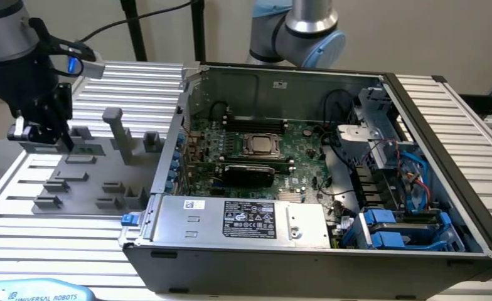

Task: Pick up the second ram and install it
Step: 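Pick up the second ram and move it above second insertion slot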

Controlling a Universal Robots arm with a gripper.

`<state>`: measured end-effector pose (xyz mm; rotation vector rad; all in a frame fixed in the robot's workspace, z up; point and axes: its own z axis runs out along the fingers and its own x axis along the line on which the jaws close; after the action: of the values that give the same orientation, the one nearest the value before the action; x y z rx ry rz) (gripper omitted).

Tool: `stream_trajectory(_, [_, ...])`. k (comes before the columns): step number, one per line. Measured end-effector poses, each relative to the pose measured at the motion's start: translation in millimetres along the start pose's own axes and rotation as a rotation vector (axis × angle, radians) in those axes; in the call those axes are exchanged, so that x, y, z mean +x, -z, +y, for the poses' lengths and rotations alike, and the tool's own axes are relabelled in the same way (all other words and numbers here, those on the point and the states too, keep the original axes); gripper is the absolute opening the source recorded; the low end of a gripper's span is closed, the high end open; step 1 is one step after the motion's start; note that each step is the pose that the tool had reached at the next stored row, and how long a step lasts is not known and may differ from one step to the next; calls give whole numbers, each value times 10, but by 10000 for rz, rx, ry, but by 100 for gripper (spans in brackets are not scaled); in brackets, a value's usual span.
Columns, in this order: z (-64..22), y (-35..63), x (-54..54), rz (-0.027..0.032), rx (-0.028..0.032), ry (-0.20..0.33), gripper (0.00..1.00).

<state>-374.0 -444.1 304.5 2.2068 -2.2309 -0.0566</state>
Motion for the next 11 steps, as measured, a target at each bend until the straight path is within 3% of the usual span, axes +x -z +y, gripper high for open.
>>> stream_trajectory(4, [-96, 183, -6, -1, 1, 0, 13])
stream_trajectory(11, [-402, 511, -17, -1, -15, -1, 13])
